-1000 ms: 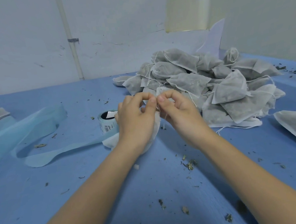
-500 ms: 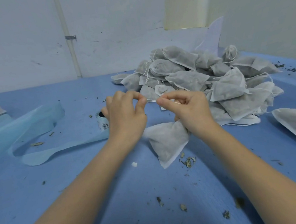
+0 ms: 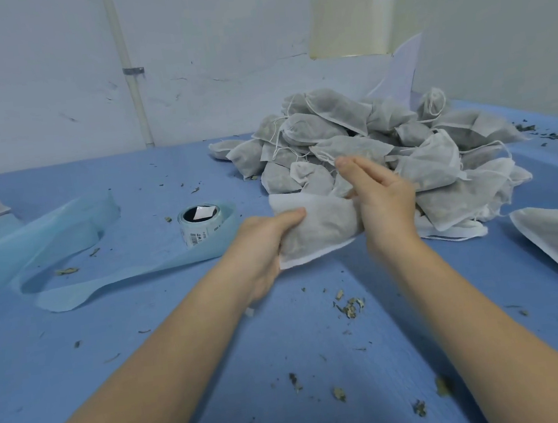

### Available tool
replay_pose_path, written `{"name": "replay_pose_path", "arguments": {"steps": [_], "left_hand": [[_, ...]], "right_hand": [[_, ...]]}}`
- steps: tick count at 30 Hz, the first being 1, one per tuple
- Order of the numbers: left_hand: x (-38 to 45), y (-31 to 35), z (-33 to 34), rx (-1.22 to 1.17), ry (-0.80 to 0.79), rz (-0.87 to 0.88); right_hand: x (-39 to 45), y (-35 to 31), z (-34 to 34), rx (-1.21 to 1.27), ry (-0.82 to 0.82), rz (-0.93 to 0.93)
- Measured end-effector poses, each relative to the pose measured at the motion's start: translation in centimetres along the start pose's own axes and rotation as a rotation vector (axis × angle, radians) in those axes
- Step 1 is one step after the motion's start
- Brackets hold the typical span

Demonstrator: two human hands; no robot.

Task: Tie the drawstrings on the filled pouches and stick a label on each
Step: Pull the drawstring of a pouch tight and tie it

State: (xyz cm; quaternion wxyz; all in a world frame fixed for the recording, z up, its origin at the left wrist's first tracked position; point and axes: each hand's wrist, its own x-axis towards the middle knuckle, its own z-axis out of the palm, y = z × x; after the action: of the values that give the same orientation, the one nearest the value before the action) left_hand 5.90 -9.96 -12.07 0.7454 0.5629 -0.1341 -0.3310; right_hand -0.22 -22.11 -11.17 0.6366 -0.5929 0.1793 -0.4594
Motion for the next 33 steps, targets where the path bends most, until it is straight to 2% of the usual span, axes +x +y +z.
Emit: {"name": "replay_pose_path", "arguments": {"steps": [4,7,12,15,20,23,28,33], "left_hand": [[0.1,0.1,-0.5,-0.040,0.090,0.013],[0.0,0.4,-0.8,-0.056,0.135,0.034],[-0.1,0.7,-1.1,-0.085,0.113,0.059],[0.1,0.5,-1.3,0.080,0.087,0.113],[0.1,0.2,-1.6,0.211,0.194,0.250],[0.1,0.5,-1.6,0.311,0.308,0.352],[0.9,2.2,-3.4,0.377,0.597,0.463],[1.8,4.3,-6.5,0.183,0.791,0.454]], "right_hand": [[-0.4,-0.2,-0.1,-0.064,-0.294,-0.032],[-0.4,-0.2,-0.6,-0.299,-0.422,-0.178],[-0.3,-0.2,-1.1,-0.436,-0.480,-0.199],[-0.1,-0.1,-1.2,-0.463,-0.509,-0.203],[0.1,0.3,-1.2,-0.479,-0.509,-0.223],[0.1,0.9,-0.5,-0.397,-0.460,-0.166],[0.4,1.6,1.8,-0.168,-0.401,0.240],[0.1,3.3,4.4,-0.643,-0.643,0.077]]}}
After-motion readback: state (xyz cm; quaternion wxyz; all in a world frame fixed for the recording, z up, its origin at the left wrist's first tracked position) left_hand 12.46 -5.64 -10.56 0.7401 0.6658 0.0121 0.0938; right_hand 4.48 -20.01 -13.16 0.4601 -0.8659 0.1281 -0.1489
